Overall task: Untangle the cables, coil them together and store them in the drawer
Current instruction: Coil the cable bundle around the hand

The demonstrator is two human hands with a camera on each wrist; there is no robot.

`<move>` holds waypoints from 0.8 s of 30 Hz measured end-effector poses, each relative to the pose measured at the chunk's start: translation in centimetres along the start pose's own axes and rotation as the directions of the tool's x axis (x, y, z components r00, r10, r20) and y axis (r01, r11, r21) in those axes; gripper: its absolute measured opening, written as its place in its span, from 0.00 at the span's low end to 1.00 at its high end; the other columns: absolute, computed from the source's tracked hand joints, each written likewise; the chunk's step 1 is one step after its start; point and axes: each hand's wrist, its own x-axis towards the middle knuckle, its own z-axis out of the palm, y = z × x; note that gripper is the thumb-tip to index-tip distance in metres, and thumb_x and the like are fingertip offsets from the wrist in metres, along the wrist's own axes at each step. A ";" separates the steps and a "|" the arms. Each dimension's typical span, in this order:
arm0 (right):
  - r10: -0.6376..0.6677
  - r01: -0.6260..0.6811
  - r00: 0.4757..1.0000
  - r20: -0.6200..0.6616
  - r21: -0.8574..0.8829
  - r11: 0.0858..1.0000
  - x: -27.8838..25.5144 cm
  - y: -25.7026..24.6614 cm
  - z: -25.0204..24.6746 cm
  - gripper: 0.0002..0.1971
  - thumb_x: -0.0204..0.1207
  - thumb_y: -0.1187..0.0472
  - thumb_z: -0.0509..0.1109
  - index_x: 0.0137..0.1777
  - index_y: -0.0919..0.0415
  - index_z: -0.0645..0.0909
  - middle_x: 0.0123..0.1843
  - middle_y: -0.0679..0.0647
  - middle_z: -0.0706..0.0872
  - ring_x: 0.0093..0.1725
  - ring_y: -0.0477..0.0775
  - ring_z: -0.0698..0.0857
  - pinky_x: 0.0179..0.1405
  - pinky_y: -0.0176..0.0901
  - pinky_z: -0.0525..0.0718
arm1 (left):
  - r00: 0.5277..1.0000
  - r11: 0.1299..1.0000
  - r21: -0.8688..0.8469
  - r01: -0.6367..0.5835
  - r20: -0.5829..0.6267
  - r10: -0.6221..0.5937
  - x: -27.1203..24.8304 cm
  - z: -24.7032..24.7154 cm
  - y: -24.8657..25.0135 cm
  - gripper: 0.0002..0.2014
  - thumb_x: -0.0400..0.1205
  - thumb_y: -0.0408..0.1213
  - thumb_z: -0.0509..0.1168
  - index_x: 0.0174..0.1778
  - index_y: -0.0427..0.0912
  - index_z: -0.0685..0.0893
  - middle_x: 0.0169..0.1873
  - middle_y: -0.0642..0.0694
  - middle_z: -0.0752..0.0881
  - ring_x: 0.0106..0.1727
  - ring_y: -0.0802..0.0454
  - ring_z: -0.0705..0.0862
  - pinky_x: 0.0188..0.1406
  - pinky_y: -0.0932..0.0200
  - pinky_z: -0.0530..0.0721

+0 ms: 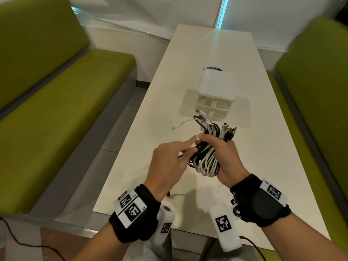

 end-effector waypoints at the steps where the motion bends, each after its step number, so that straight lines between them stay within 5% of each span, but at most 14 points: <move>1: 0.029 -0.030 0.999 0.027 0.063 0.998 0.0 -0.1 -0.2 0.05 0.76 0.68 0.72 0.39 0.67 0.84 0.36 0.61 0.85 0.36 0.59 0.88 0.34 0.49 0.88 | 0.996 0.989 -0.120 0.082 -0.024 -0.085 -0.2 -0.2 -0.4 0.15 0.81 0.49 0.69 0.64 0.57 0.87 0.32 0.56 0.89 0.31 0.63 0.80 0.37 0.60 0.80; 4: 0.103 -0.141 0.979 0.176 0.220 0.965 0.0 -0.7 -0.5 0.06 0.78 0.67 0.68 0.39 0.64 0.80 0.38 0.60 0.81 0.40 0.58 0.89 0.37 0.50 0.88 | 0.963 0.914 -0.317 0.252 0.176 -0.205 -0.3 -1.0 -1.2 0.07 0.80 0.53 0.68 0.45 0.62 0.91 0.21 0.54 0.82 0.25 0.60 0.75 0.33 0.57 0.77; 6: 0.099 -0.181 0.959 0.265 0.302 0.936 -0.3 -1.3 -0.4 0.05 0.78 0.67 0.66 0.41 0.60 0.79 0.33 0.55 0.78 0.36 0.55 0.85 0.41 0.50 0.88 | 0.928 0.904 -0.322 0.280 0.331 -0.169 -0.4 -1.7 -1.7 0.18 0.81 0.56 0.61 0.26 0.61 0.87 0.20 0.51 0.74 0.24 0.57 0.70 0.30 0.61 0.69; 8: 0.064 -0.160 0.951 0.302 0.308 0.938 -0.5 -1.8 -0.5 0.03 0.74 0.67 0.66 0.44 0.59 0.78 0.30 0.52 0.75 0.30 0.52 0.81 0.44 0.48 0.85 | 0.898 0.913 -0.286 0.290 0.412 -0.156 -0.4 -2.6 -2.3 0.21 0.82 0.57 0.59 0.29 0.55 0.90 0.22 0.49 0.70 0.26 0.58 0.68 0.28 0.63 0.66; 14: 0.084 -0.091 0.971 0.224 0.022 0.996 0.8 -1.5 -2.1 0.04 0.71 0.68 0.74 0.43 0.63 0.82 0.32 0.55 0.77 0.28 0.53 0.79 0.33 0.44 0.82 | 0.938 0.960 -0.246 0.134 0.345 -0.043 0.5 -5.9 -5.1 0.07 0.82 0.39 0.68 0.45 0.50 0.92 0.36 0.58 0.83 0.38 0.56 0.78 0.41 0.71 0.71; 20: 0.059 -0.030 0.987 0.152 -0.186 0.982 1.2 0.0 -0.3 0.04 0.73 0.66 0.76 0.42 0.65 0.83 0.33 0.58 0.80 0.31 0.57 0.82 0.34 0.47 0.81 | 0.968 0.966 -0.222 -0.133 0.182 0.175 2.9 -4.0 -3.1 0.04 0.76 0.44 0.74 0.44 0.52 0.92 0.36 0.58 0.85 0.41 0.53 0.78 0.45 0.64 0.74; 24: 0.049 -0.018 0.982 0.184 -0.168 0.986 1.0 0.4 0.3 0.16 0.75 0.57 0.77 0.58 0.68 0.87 0.45 0.60 0.85 0.43 0.56 0.83 0.42 0.48 0.83 | 0.981 0.955 -0.250 -0.158 0.071 0.180 3.8 -2.6 -2.3 0.06 0.71 0.41 0.79 0.41 0.48 0.91 0.36 0.56 0.88 0.43 0.49 0.78 0.45 0.55 0.77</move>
